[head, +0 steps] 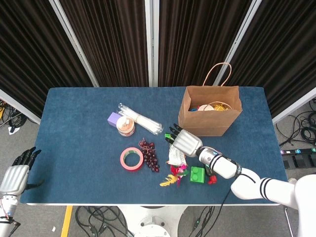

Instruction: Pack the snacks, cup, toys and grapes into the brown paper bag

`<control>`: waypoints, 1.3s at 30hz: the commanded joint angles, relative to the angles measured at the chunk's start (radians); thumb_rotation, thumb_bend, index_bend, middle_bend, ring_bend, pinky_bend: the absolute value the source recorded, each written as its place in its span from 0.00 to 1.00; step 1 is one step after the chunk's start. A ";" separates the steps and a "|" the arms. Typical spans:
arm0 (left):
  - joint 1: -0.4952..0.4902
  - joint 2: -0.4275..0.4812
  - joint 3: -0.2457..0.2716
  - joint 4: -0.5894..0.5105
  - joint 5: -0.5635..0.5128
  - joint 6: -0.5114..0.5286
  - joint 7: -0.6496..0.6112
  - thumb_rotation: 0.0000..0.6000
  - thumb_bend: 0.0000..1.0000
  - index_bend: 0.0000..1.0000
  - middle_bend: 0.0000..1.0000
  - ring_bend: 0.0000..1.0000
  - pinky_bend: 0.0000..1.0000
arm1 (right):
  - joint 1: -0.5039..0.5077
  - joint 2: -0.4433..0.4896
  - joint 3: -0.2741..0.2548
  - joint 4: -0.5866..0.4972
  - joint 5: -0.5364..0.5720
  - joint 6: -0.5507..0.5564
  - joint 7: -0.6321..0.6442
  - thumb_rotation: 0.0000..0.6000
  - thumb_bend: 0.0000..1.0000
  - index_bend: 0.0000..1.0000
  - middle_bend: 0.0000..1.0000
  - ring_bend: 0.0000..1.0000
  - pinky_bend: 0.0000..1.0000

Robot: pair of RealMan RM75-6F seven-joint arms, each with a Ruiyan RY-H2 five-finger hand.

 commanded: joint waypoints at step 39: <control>-0.001 -0.012 0.000 0.021 -0.004 -0.011 0.000 1.00 0.23 0.14 0.13 0.03 0.17 | 0.068 -0.089 -0.021 0.108 -0.018 -0.081 0.036 1.00 0.00 0.13 0.21 0.05 0.06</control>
